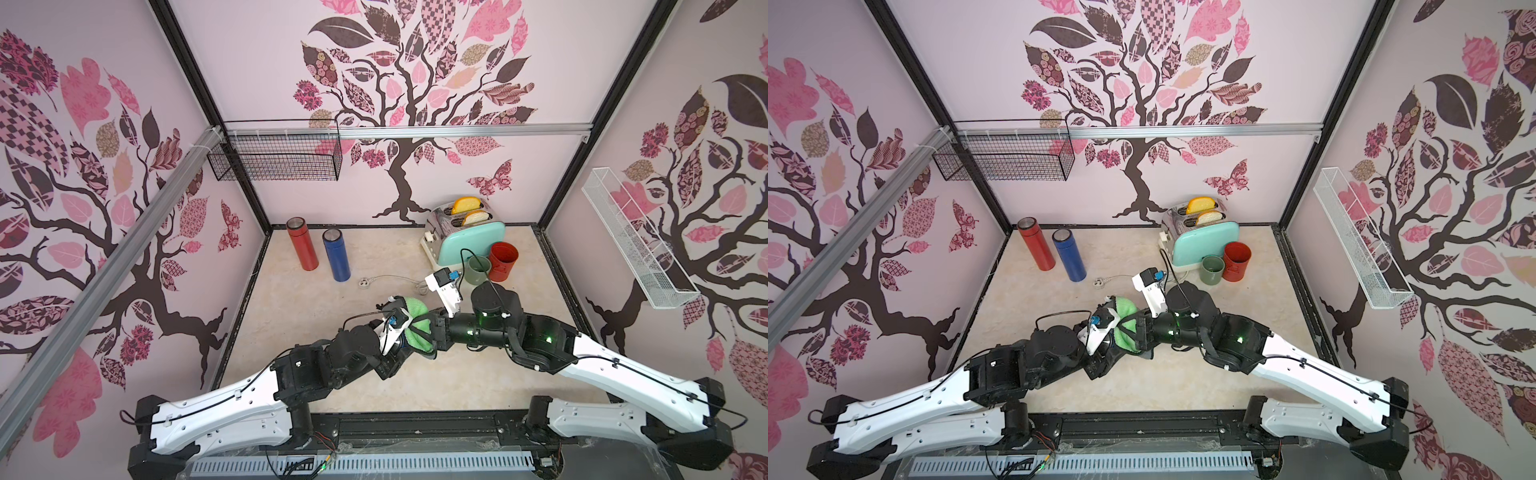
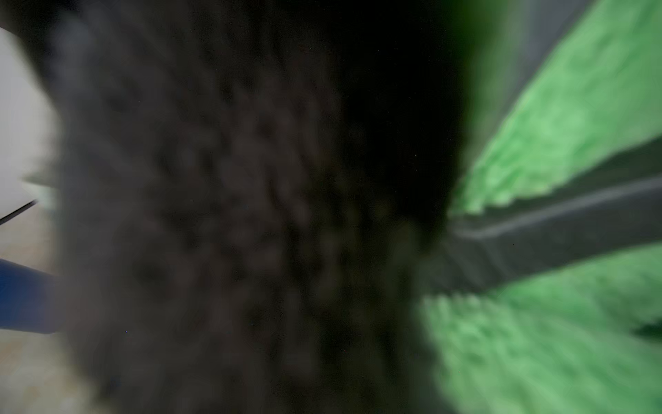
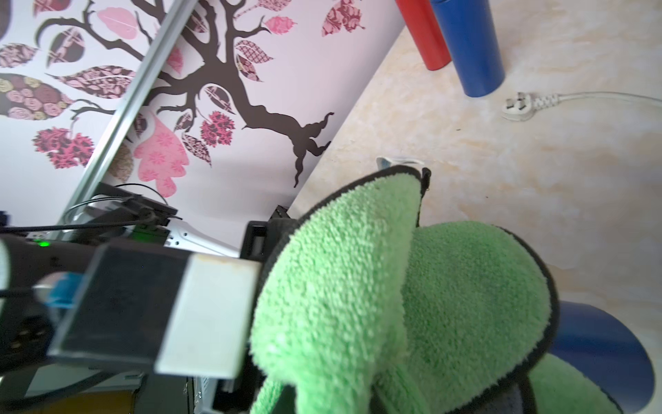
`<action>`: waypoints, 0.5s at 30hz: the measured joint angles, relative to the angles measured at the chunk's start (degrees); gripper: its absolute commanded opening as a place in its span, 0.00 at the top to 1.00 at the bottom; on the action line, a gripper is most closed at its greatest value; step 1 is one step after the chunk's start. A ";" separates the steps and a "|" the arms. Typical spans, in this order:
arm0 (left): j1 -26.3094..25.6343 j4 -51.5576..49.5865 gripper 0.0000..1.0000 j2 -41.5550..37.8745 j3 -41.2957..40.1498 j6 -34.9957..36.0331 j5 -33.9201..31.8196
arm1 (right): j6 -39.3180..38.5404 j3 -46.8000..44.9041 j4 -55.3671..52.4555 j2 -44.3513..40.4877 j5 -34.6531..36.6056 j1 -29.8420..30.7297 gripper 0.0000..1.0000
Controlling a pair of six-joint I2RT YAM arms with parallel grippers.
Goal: Wipe the surface of the thermos
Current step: Wipe the dirt from the surface of the thermos.
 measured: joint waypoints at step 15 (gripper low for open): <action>-0.42 -0.04 1.00 -4.00 1.46 -0.63 -2.84 | 3.50 -18.05 -1.40 -7.15 -7.61 -17.25 1.00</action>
